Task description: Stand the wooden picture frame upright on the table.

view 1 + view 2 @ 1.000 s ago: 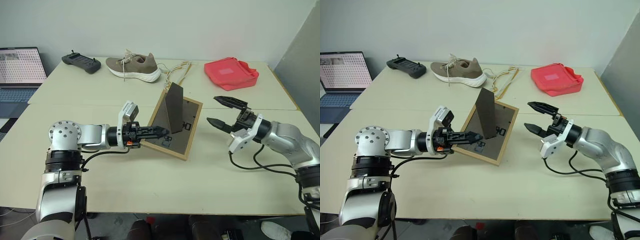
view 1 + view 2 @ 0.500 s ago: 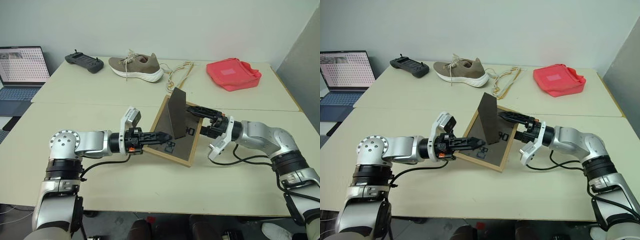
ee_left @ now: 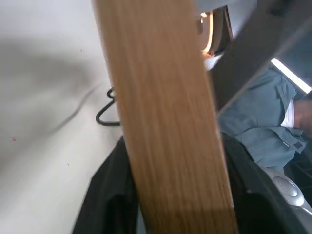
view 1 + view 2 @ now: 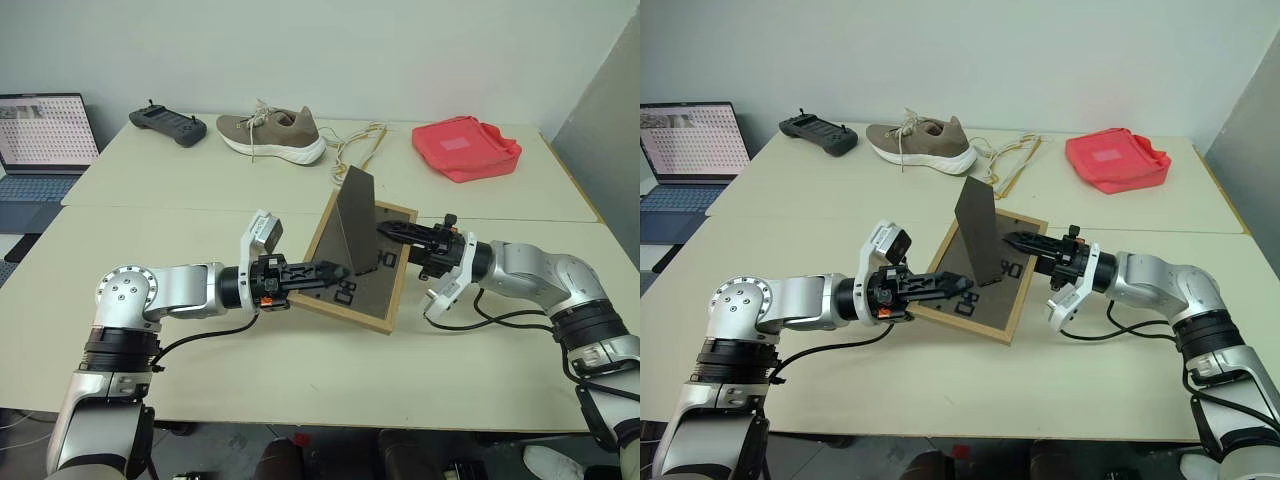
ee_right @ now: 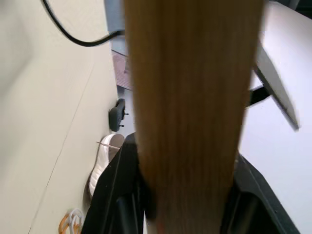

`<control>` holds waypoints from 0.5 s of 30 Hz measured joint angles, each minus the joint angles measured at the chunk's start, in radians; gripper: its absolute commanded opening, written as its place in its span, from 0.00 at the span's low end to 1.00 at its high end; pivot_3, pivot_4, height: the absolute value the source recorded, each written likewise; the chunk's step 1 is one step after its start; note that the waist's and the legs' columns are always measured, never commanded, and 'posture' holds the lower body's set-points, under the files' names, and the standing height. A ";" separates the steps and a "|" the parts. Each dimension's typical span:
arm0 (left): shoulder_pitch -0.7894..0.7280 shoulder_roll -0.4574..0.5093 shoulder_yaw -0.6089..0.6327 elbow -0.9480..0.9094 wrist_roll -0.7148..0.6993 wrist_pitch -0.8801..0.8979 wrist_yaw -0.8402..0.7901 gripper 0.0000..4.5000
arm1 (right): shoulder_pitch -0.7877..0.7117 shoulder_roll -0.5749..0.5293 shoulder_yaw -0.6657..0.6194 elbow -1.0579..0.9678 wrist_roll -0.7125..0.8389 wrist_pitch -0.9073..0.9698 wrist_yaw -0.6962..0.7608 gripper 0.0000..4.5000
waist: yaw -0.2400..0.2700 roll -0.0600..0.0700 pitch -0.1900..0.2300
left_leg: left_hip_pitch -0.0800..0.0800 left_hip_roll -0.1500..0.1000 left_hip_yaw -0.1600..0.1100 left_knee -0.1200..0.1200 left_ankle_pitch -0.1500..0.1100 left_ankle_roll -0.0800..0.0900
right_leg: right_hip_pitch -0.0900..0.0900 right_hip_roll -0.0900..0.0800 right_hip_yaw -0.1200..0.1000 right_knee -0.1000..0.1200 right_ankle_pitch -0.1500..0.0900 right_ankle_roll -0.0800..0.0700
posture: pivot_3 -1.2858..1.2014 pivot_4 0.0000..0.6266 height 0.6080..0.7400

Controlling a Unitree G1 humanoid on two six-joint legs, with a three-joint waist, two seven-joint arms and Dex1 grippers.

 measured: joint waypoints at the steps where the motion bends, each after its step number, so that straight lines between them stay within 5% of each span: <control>1: 0.001 -0.002 0.002 0.003 0.000 -0.016 0.009 0.63 | 0.000 0.000 0.001 0.007 0.017 0.002 0.012 0.29 | 0.000 0.000 0.000 | 0.000 0.000 0.000 0.000 0.000 0.000 | 0.000 0.000 0.000 0.000 0.000 0.000 | 0.52 0.24 1.00; 5: 0.004 0.043 0.071 0.055 0.015 -0.100 0.051 0.81 | 0.002 0.000 0.058 0.065 0.237 0.036 0.169 0.29 | -0.003 0.000 0.000 | 0.001 0.001 0.000 0.000 0.000 0.000 | 0.001 0.000 0.000 0.000 0.000 0.000 | 0.52 0.24 1.00; 9: 0.045 0.126 0.190 0.021 0.091 -0.167 0.057 1.00 | 0.023 0.043 0.072 0.071 0.615 0.248 0.428 0.29 | -0.009 0.000 0.000 | 0.001 0.003 -0.002 0.000 0.000 0.000 | 0.002 -0.002 0.001 -0.001 0.000 0.000 | 0.52 0.24 1.00; 15: 0.149 0.176 0.215 -0.351 0.330 -0.217 0.022 1.00 | 0.019 0.195 0.012 0.023 1.048 0.798 0.716 0.29 | 0.003 0.000 0.000 | 0.000 0.002 -0.004 0.000 0.000 0.000 | 0.004 -0.003 -0.001 -0.002 0.000 0.000 | 0.52 0.24 1.00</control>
